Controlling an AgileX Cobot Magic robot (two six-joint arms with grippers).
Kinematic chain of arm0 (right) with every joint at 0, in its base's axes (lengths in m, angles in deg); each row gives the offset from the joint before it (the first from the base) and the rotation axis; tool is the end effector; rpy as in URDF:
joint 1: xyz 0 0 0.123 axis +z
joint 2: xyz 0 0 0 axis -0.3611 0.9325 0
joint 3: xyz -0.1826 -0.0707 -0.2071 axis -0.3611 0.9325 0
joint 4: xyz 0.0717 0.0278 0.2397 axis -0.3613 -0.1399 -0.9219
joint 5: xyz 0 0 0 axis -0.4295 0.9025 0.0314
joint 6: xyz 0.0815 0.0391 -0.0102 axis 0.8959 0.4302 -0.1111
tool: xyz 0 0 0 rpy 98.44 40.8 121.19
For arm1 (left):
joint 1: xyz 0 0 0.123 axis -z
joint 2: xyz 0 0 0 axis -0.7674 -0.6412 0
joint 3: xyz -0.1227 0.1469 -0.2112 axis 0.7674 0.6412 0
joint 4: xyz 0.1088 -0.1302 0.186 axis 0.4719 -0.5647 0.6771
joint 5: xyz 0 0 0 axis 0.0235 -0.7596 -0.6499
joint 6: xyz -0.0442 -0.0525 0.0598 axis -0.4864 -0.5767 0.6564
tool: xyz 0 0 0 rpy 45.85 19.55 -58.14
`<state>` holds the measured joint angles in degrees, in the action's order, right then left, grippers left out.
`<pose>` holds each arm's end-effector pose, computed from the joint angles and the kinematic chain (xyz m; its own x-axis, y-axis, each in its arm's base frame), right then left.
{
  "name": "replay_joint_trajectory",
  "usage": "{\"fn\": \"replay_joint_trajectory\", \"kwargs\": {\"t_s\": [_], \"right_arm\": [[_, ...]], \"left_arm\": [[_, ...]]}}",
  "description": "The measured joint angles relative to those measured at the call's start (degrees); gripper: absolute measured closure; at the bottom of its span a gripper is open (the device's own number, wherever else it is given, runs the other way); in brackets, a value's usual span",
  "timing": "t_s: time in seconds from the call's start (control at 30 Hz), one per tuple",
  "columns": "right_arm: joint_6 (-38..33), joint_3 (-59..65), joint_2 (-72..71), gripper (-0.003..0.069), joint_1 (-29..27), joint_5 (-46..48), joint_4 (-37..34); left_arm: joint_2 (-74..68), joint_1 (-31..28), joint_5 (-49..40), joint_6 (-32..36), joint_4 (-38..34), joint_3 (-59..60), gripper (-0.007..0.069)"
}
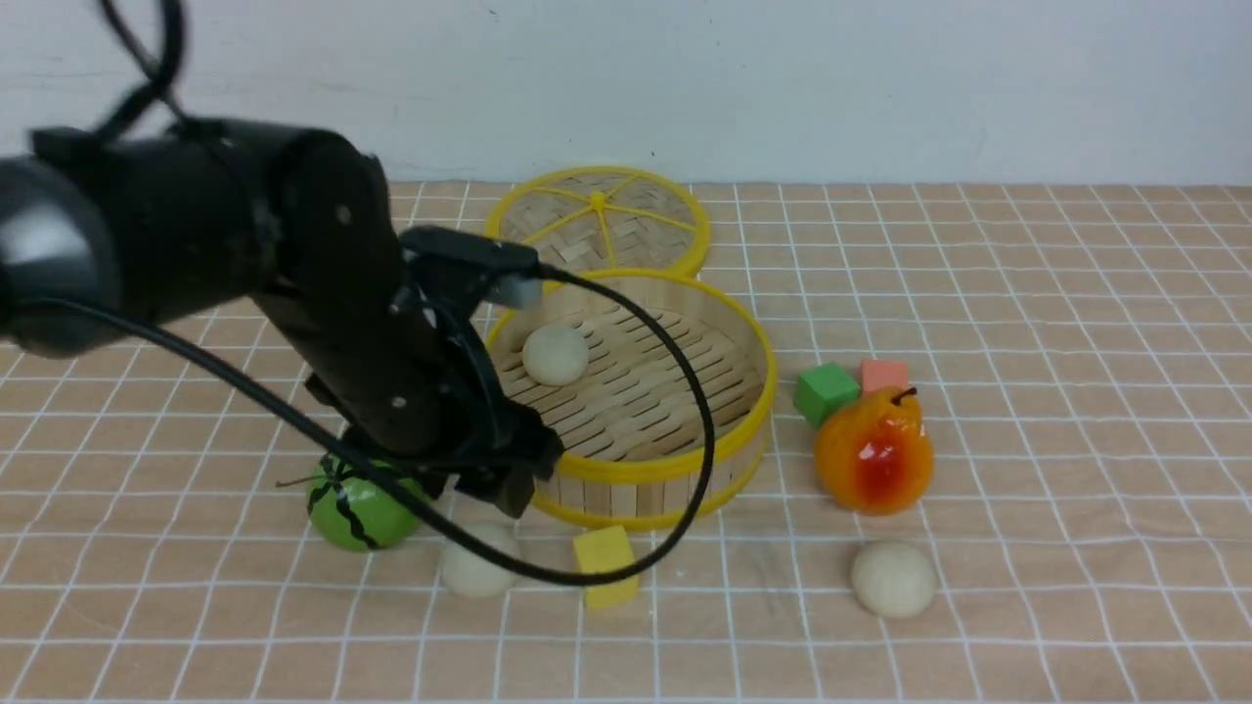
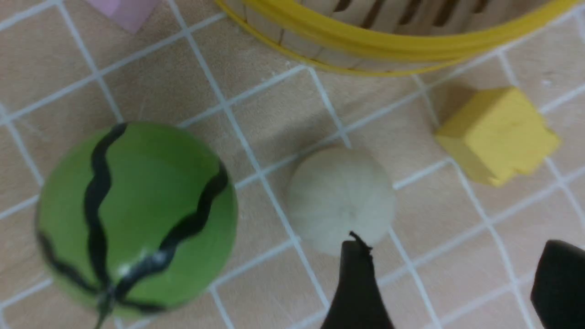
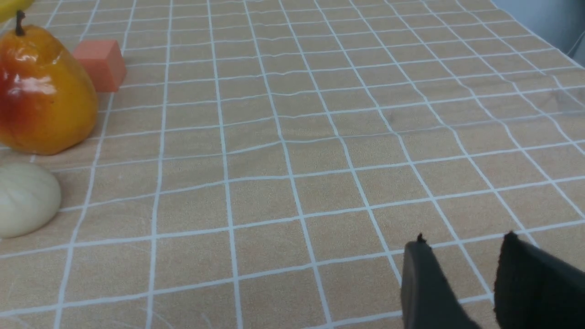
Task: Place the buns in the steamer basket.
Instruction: Use the left arm to grab a steamed stuffed bun
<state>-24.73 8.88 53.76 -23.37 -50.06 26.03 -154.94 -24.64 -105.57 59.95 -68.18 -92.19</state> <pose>0.0507 -0.0153 0.1731 -0.2932 0.0563 -0.9544 0.1906 0.9817 -0.0006 0.3223 -0.1616 0.2454 -0.8463 0.3841 -0.3690 0.4409 0.8939 -0.0807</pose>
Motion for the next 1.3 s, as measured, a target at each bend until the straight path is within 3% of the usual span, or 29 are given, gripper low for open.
{"fn": "replay_joint_trajectory", "kwargs": {"t_s": [0.43,0.73,1.13,1.3], "right_arm": [[0.00,0.00,0.00,0.0418,0.00,0.00,0.00],[0.00,0.00,0.00,0.0418,0.00,0.00,0.00],[0.00,0.00,0.00,0.0418,0.00,0.00,0.00],[0.00,0.00,0.00,0.0418,0.00,0.00,0.00]], "left_arm": [[-7.38,0.00,5.71,-2.68,3.45,0.00,0.0287],[-7.56,0.00,5.13,-7.74,5.16,0.00,0.0346],[-7.75,0.00,3.79,-8.58,5.22,0.00,0.0416],[-8.81,0.00,3.64,-8.58,5.30,0.00,0.0539]]}}
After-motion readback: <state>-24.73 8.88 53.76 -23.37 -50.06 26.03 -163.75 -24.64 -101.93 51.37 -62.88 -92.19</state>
